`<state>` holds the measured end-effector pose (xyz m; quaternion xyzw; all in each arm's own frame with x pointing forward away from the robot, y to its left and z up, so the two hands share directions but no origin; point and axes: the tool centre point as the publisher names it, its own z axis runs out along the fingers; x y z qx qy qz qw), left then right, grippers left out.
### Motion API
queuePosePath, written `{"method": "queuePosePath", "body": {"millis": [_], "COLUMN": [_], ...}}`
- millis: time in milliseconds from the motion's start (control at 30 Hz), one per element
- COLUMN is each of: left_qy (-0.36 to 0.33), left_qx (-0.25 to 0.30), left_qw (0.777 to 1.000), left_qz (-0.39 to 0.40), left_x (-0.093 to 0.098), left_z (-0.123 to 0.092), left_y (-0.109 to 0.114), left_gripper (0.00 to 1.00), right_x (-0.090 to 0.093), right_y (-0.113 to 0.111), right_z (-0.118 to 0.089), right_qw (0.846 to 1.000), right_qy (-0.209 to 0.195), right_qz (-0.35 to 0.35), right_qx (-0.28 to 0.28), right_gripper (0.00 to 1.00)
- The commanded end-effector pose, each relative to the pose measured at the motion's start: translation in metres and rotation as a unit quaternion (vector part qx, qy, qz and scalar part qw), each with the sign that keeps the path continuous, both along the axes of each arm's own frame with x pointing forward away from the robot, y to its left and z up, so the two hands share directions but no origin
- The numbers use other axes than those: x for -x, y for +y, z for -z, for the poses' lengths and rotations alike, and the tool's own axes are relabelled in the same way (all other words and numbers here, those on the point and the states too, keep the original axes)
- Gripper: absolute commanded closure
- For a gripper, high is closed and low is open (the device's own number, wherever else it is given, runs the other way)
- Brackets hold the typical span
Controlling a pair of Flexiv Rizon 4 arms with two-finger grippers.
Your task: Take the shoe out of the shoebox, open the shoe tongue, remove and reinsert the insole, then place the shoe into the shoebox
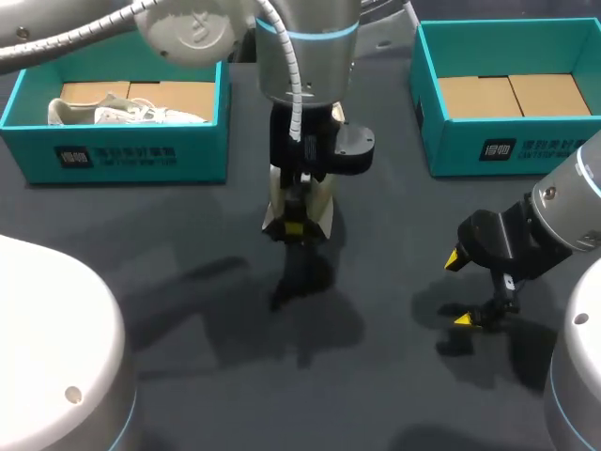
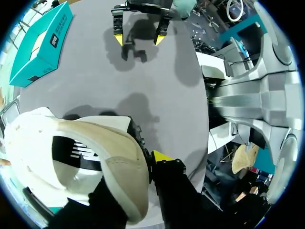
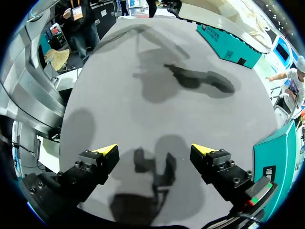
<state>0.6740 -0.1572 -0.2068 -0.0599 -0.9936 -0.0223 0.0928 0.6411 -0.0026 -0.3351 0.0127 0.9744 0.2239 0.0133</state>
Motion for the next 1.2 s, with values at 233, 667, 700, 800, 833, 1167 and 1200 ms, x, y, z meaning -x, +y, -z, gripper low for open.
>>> {"method": "queuePosePath", "body": {"millis": [233, 667, 700, 800, 833, 1167, 1200], "left_qy": [-0.010, -0.030, -0.038, -0.043, -0.042, -0.037, -0.038], "left_qx": [0.002, 0.014, 0.012, 0.013, 0.014, 0.004, 0.004], "left_qw": [1.000, 0.999, 0.999, 0.999, 0.999, 0.999, 0.999], "left_qz": [-0.005, -0.026, -0.031, -0.031, -0.032, -0.022, -0.019], "left_x": [-0.009, -0.060, -0.065, -0.076, -0.080, -0.141, -0.148], "left_z": [-0.014, -0.069, -0.074, -0.083, -0.086, -0.111, -0.114], "left_y": [0.020, 0.096, 0.101, 0.110, 0.114, 0.147, 0.150], "left_gripper": [1.00, 1.00, 1.00, 1.00, 1.00, 1.00, 1.00], "right_x": [0.003, 0.003, 0.003, 0.003, 0.003, 0.003, 0.003], "right_y": [-0.001, -0.001, -0.001, -0.001, -0.001, -0.001, -0.001], "right_z": [-0.001, -0.001, -0.001, -0.001, -0.001, -0.001, -0.001], "right_qw": [1.000, 1.000, 1.000, 1.000, 1.000, 1.000, 1.000], "right_qy": [-0.001, -0.001, -0.001, -0.001, -0.001, -0.001, -0.001], "right_qz": [0.001, 0.001, 0.001, 0.001, 0.001, 0.001, 0.001], "right_qx": [0.000, 0.000, 0.000, 0.000, 0.000, 0.000, 0.000], "right_gripper": [0.00, 0.00, 0.00, 0.00, 0.00, 0.00, 0.00]}}
